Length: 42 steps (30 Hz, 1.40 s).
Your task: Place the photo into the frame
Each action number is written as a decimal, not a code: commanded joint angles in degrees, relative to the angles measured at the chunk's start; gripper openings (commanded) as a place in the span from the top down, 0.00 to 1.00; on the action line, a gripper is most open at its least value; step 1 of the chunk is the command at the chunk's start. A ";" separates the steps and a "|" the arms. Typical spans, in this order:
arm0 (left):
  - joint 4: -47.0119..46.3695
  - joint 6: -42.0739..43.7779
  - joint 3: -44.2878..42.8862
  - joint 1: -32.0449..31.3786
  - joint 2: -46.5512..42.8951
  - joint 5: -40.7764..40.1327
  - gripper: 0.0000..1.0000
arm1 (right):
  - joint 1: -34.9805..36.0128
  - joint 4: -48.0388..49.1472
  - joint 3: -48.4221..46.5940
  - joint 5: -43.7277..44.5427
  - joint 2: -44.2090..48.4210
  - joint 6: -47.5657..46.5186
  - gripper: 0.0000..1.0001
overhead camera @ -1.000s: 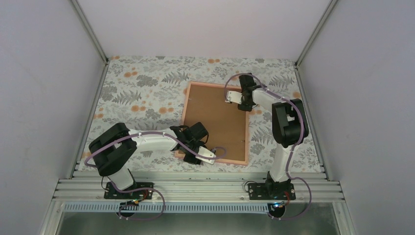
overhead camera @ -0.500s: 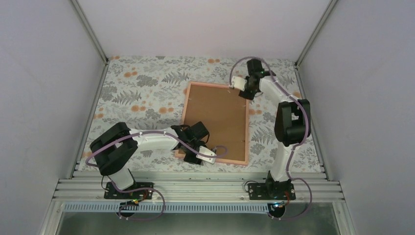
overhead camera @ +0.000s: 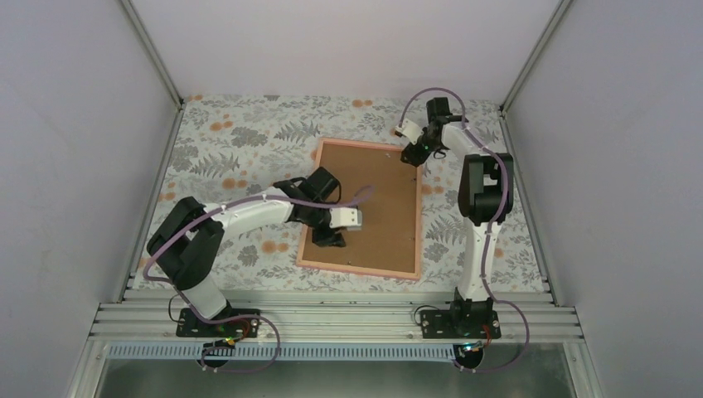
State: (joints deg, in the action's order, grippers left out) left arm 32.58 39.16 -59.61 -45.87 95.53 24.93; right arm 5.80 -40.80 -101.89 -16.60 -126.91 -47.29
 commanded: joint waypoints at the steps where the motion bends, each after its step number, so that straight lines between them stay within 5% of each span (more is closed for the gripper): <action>1: -2.55 -6.37 -2.58 4.15 1.23 1.68 0.47 | -0.08 1.40 -3.29 -6.35 -1.32 4.98 0.36; 12: -5.55 -11.82 -7.27 18.22 6.62 -1.38 0.47 | 1.47 4.96 -4.20 -6.48 -3.70 6.53 0.11; 21: -6.99 -14.26 -8.91 23.30 9.39 -7.76 0.47 | 2.64 4.01 -6.76 -7.18 -7.23 6.05 0.11; 27: -7.00 -15.06 -9.37 25.55 10.29 -7.43 0.47 | 2.79 4.43 -7.36 -3.88 -9.58 4.66 0.21; 37: -7.18 -15.16 -9.93 26.55 12.16 -7.30 0.47 | 2.74 5.28 -4.50 -1.31 -9.87 2.66 0.63; 42: -7.17 -15.16 -10.17 26.70 12.67 -7.17 0.47 | 2.74 5.29 -4.95 -1.70 -10.15 2.70 0.68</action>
State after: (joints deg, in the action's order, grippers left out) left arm 25.76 24.58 -68.36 -19.62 107.37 17.34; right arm 8.56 -34.30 -107.87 -19.84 -135.20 -43.70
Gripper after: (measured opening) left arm 0.531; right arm 0.331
